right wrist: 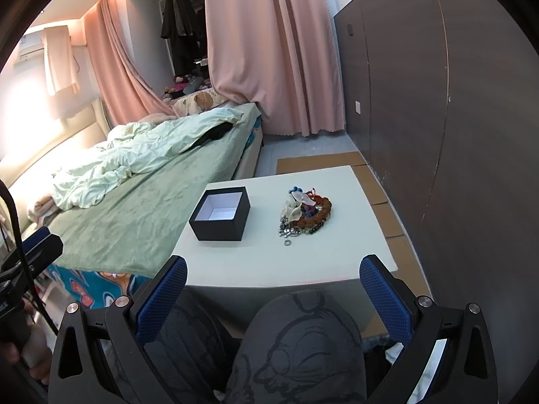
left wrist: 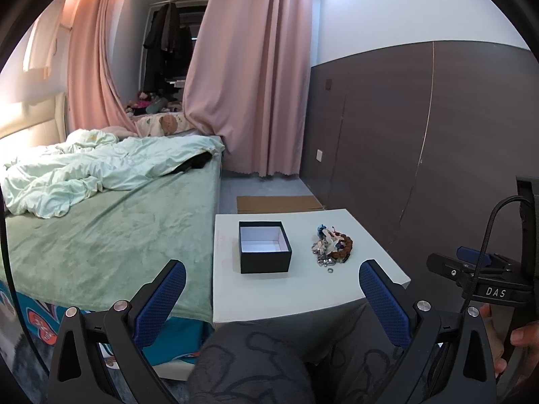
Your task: Organize jewelry
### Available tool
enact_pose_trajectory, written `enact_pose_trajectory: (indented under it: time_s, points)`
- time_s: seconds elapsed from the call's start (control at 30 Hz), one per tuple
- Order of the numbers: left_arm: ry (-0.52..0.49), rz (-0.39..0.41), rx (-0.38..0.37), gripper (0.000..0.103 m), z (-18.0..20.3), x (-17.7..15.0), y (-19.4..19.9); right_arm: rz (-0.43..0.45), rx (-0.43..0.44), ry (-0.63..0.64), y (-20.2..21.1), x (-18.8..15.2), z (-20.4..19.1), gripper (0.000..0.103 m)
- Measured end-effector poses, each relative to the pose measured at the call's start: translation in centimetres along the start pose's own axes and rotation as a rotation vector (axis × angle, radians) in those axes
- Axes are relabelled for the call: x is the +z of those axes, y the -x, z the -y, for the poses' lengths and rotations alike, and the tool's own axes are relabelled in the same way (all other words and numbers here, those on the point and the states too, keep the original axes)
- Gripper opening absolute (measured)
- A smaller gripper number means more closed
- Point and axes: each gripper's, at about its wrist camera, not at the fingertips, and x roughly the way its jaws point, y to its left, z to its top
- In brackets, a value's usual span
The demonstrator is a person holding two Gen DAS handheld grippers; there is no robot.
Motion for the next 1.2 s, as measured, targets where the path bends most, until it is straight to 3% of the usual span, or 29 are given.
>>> enact_pose_trajectory:
  time_s: [0.83,1.2]
  points:
    - [-0.037,-0.006,-0.011,0.103,2.1,0.4,1.0,0.022,-0.014,-0.016,2.1,-0.2,1.4,0.103]
    - [-0.049,-0.071,-0.033,0.103,2.5,1.3,-2.0,0.001,0.024,-0.08,0.3,0.7,4.4,0.103]
